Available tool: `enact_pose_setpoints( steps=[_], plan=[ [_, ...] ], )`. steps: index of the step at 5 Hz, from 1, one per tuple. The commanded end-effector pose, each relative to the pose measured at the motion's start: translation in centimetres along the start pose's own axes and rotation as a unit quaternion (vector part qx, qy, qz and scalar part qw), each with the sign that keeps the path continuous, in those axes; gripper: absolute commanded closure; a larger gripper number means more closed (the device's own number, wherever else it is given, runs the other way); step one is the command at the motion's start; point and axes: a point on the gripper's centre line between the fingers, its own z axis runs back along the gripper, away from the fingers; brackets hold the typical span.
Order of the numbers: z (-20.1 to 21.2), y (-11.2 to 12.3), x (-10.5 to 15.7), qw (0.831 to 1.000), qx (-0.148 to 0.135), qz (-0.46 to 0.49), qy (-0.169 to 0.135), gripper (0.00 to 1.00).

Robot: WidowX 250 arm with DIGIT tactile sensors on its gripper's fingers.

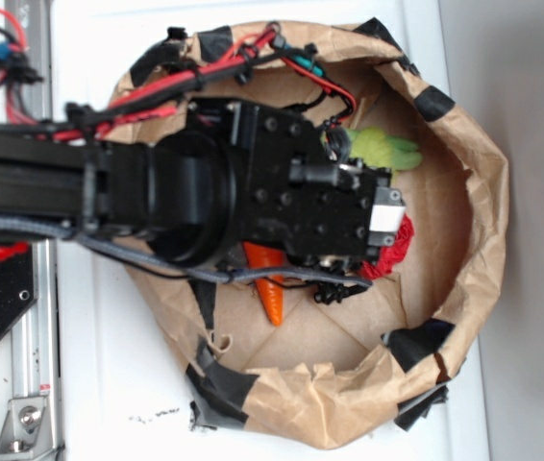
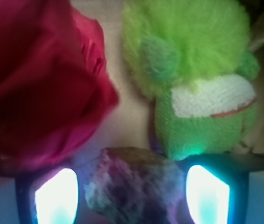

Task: Grab the rock.

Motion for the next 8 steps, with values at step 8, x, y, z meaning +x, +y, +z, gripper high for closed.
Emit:
enact_pose_setpoints(
  steps=[8],
  plan=[
    [15.7, 2.2, -0.8, 0.995, -0.06, 0.05, -0.067, 1.0]
  ],
)
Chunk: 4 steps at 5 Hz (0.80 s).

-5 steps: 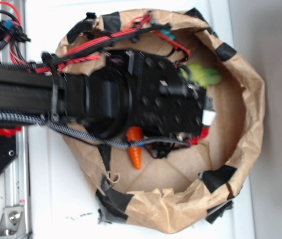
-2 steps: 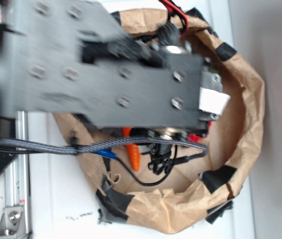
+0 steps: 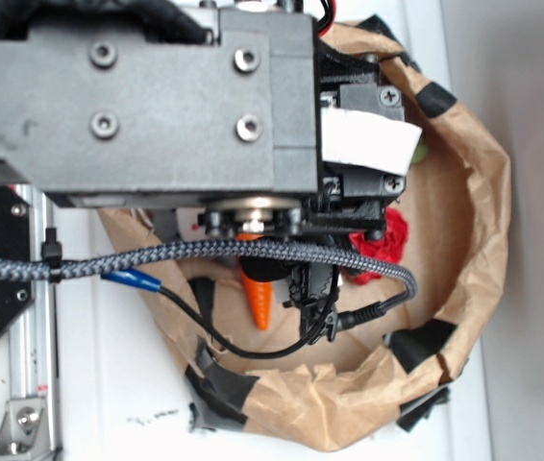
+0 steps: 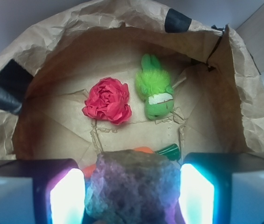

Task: Grab the rock.

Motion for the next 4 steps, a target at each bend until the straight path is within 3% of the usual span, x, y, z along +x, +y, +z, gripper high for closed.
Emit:
enact_pose_setpoints(
  steps=[1, 4],
  plan=[
    [1.2, 0.84, 0.95, 0.999, -0.006, 0.026, -0.035, 1.0],
    [0.82, 0.55, 0.48, 0.998, -0.004, 0.051, -0.022, 1.0]
  ],
)
